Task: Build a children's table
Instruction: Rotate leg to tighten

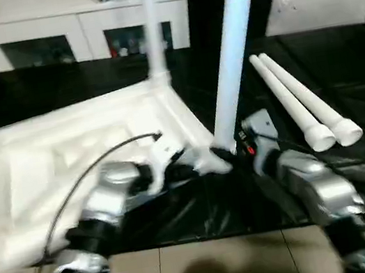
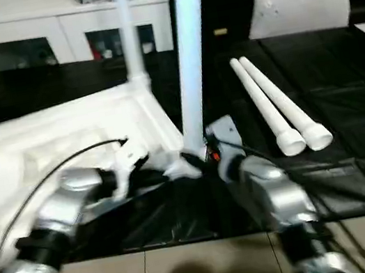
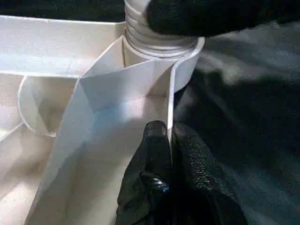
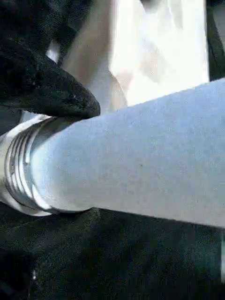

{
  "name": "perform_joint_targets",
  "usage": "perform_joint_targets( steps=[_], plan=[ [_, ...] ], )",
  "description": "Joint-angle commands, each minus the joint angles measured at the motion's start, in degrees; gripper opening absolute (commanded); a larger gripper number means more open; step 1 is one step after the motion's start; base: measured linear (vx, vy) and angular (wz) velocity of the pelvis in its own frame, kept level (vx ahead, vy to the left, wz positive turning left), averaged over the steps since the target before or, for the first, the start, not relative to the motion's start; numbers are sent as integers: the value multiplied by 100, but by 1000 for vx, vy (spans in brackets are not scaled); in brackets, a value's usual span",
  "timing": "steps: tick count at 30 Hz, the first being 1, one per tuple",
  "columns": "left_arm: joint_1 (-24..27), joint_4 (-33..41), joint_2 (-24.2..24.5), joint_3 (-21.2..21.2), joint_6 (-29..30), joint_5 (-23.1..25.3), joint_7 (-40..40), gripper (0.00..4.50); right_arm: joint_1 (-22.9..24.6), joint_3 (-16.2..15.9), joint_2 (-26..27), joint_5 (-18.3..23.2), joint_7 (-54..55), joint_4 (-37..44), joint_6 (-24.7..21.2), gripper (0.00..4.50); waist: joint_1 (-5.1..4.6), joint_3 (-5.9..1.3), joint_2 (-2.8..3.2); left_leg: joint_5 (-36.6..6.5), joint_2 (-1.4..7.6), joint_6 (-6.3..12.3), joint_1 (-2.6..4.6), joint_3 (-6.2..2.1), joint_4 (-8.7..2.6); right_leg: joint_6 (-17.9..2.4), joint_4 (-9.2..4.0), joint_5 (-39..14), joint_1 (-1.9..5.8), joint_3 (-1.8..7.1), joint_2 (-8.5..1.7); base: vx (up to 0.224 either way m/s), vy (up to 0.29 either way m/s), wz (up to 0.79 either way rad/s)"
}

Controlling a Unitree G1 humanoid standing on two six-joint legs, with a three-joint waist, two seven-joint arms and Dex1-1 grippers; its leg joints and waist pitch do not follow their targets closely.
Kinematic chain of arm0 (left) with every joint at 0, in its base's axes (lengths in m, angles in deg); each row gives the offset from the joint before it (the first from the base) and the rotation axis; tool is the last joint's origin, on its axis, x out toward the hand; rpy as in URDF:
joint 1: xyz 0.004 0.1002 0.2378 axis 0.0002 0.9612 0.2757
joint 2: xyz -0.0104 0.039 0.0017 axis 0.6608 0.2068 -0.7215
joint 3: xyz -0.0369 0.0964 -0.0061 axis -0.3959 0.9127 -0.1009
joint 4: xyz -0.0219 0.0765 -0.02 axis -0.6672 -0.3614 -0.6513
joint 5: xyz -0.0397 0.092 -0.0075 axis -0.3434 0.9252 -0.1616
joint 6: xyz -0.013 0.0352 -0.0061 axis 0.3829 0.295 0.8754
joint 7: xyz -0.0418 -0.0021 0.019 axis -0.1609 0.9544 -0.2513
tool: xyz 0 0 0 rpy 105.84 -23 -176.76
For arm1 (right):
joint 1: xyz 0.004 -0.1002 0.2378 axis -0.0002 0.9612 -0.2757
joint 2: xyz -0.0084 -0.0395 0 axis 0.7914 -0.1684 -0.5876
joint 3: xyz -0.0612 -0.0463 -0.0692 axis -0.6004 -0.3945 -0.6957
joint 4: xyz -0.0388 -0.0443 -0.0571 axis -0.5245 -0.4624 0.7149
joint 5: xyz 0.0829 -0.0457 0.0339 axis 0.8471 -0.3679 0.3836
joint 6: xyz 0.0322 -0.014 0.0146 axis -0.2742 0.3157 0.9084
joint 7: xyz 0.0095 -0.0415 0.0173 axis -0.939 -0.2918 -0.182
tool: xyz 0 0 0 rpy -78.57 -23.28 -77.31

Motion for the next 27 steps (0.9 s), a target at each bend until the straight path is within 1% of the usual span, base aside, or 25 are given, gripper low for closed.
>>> perform_joint_targets(
  steps=[1,2,3,4,5,6,7,8,9,10,11,12,13,14,15,16,17,18,19,20,21,23,24,26,27],
  plan=[
    [-112,230,-623,-99,-96,-345,501,0,13,-699,535,127,-189,-169,-223,266,-16,-201,-75,-2544,243,-23,70,-208,-439,-302,-682,-3899,55,185,-385,0,0,0],
    [-127,242,-682,-86,-64,-285,620,0,-68,-723,657,60,-48,-203,-202,266,-24,-210,-51,-2556,241,17,67,-212,-439,-266,-686,-3911,71,189,-395,0,0,0],
    [-127,242,-682,-86,-64,-285,620,0,-68,-723,657,60,-48,-203,-202,266,-43,-213,-51,-2556,249,40,46,-213,-458,-259,-681,-3838,73,201,-385,0,0,0],
    [-106,320,-658,-3,-28,-178,629,0,-113,-722,766,-15,19,-190,-152,266,-40,-222,-49,-2547,254,47,44,-214,-465,-271,-670,-3777,80,209,-386,0,0,0],
    [-106,320,-658,-3,-28,-178,629,0,-113,-722,766,-15,19,-190,-152,266,-34,-231,-34,-2509,271,62,34,-213,-483,-316,-651,-3612,81,233,-390,0,0,0],
    [-16,490,-491,114,51,-28,565,0,-60,-585,863,96,-58,-99,-87,266,-29,-258,-31,-2410,296,83,12,-202,-498,-425,-606,-3299,102,269,-397,0,0,0],
    [-16,490,-491,114,51,-28,565,0,-60,-585,863,96,-58,-99,-87,266,-21,-265,-31,-2332,301,99,-5,-204,-504,-471,-586,-3169,115,278,-403,0,0,0],
    [1,520,-451,130,60,-13,540,0,-42,-570,860,122,-97,-78,-83,301,-16,-266,-31,-2254,301,118,-15,-194,-508,-508,-578,-3054,121,285,-393,0,0,0],
    [36,562,-376,139,74,0,471,0,-19,-551,811,113,-95,-71,-49,321,-4,-282,-25,-2093,310,142,-23,-179,-508,-613,-542,-2760,132,305,-391,0,0,0],
    [71,586,-271,156,37,18,362,0,9,-535,733,114,-127,-50,-6,335,7,-297,-59,-1936,313,181,-39,-162,-503,-704,-509,-2536,153,316,-395,0,0,0],
    [99,607,-184,169,26,27,268,0,28,-522,662,106,-147,-32,47,342,17,-305,-53,-1863,312,202,-40,-154,-500,-740,-496,-2446,160,321,-398,0,0,0],
    [133,636,-90,173,-3,30,162,0,55,-507,568,88,-189,6,109,342,22,-298,-47,-1780,308,238,-50,-138,-492,-789,-492,-2354,159,331,-399,0,0,0],
    [161,665,-33,175,-19,34,95,0,78,-496,506,70,-223,38,153,353,33,-303,-85,-1716,307,259,-59,-130,-485,-801,-482,-2330,165,334,-397,0,0,0],
    [197,713,48,174,-64,15,-20,0,131,-470,398,98,-354,112,235,368,34,-308,-82,-1659,306,266,-74,-131,-483,-811,-461,-2295,180,337,-403,0,0,0],
    [243,791,142,174,-83,-20,-175,0,194,-408,282,129,-518,211,277,376,51,-338,-100,-1476,306,301,-88,-124,-467,-822,-438,-2168,210,337,-413,0,0,0],
    [275,837,226,166,-84,-39,-281,0,254,-369,146,162,-706,306,318,381,62,-344,-94,-1289,311,373,-111,-111,-456,-860,-415,-1942,210,339,-396,0,0,0],
    [305,864,315,175,-162,-53,-402,0,315,-351,-3,204,-931,402,380,387,72,-357,-95,-1095,315,438,-121,-99,-440,-931,-381,-1663,226,340,-394,0,0,0],
    [332,871,414,195,-246,-65,-543,0,368,-333,-170,238,-1140,489,423,400,86,-360,-89,-1017,319,470,-120,-98,-434,-971,-367,-1524,229,341,-390,0,0,0],
    [355,870,516,221,-361,-72,-679,0,411,-316,-357,259,-1333,561,484,412,81,-372,-102,-875,326,541,-123,-90,-422,-1056,-328,-1228,241,339,-372,0,0,0],
    [378,852,654,259,-583,-114,-920,0,443,-262,-624,327,-1638,650,560,412,100,-370,-97,-852,318,574,-113,-88,-413,-1075,-330,-1183,241,329,-371,0,0,0],
    [385,838,712,274,-705,-139,-1042,0,450,-231,-747,370,-1792,689,595,421,103,-375,-102,-786,314,643,-125,-80,-398,-1120,-308,-1068,262,337,-379,0,0,0],
    [385,786,816,309,-977,-203,-1334,0,459,-197,-971,437,-2143,747,683,439,118,-373,-99,-803,321,716,-103,-75,-393,-1203,-309,-1059,239,328,-374,0,0,0],
    [380,761,858,320,-1038,-229,-1463,0,465,-211,-1075,468,-2337,772,730,439,126,-360,-91,-828,330,701,-97,-71,-397,-1206,-312,-1106,230,333,-376,0,0,0],
    [346,654,1033,429,-1268,-212,-1847,0,464,-258,-1375,537,-2829,817,799,446,173,-349,-88,-957,339,674,-69,-68,-400,-1189,-335,-1292,219,334,-375,0,0,0],
    [329,612,1103,481,-1359,-196,-1984,0,459,-269,-1473,578,-2997,828,793,446,187,-346,-93,-981,354,636,-64,-67,-408,-1193,-320,-1293,214,346,-377,0,0,0]
  ],
)
